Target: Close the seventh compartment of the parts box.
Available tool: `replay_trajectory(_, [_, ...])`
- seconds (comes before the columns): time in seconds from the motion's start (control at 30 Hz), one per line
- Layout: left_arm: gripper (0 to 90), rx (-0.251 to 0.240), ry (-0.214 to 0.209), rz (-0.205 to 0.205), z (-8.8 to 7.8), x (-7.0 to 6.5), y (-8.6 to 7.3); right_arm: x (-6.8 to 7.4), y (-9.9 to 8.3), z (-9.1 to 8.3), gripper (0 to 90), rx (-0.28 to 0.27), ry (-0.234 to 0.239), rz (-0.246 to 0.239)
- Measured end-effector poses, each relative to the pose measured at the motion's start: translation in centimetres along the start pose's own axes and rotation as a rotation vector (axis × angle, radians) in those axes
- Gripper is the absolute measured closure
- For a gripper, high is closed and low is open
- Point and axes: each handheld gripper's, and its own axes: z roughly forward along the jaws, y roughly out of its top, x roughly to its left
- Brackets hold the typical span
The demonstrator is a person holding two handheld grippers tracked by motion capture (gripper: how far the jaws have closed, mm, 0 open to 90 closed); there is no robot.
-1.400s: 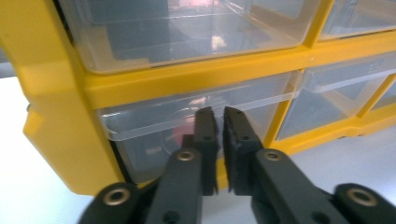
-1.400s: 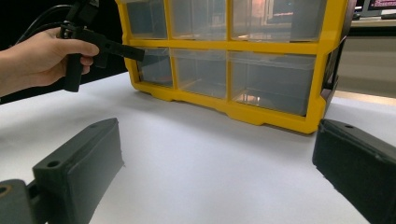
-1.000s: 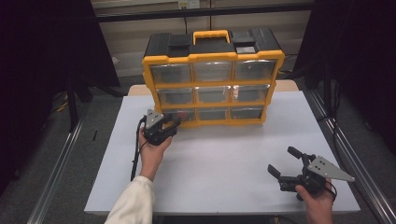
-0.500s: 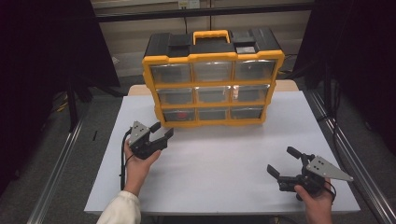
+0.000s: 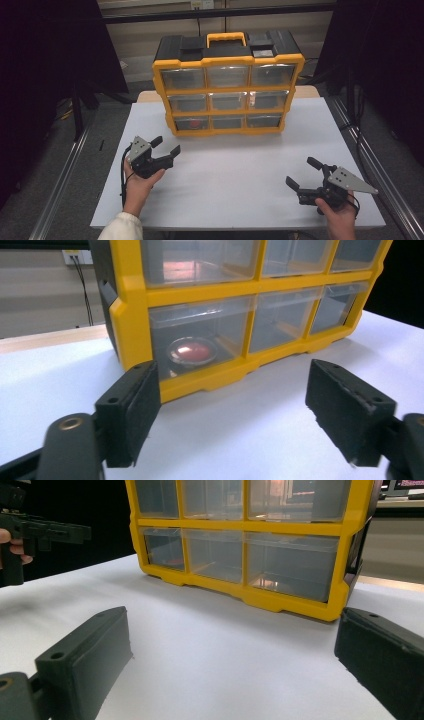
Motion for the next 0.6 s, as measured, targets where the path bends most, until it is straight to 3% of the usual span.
replay_trajectory(0.13, [16.5, -0.007, 0.000, 0.001, -0.6, 0.3, -0.1, -0.1, 0.0, 0.0, 1.2, 0.004, 0.004, -0.008])
replay_trajectory(0.17, [15.9, -0.020, 0.005, -0.015, -0.8, 0.2, -0.2, -0.1, 0.0, 0.0, 1.2, 0.004, 0.002, -0.003])
replay_trajectory(0.3, [13.3, -0.018, 0.004, 0.003, -1.4, 0.5, -0.4, 0.0, 0.0, 0.1, 1.2, 0.002, 0.005, -0.003])
replay_trajectory(0.53, [9.1, -0.046, 0.012, -0.030, -2.3, 0.7, -0.8, 0.0, 0.0, 0.1, 1.2, 0.003, 0.002, -0.004])
replay_trajectory(0.6, [7.7, -0.030, 0.005, -0.020, -2.6, 0.8, -0.9, 0.0, 0.0, 0.2, 1.2, 0.001, -0.002, -0.003])
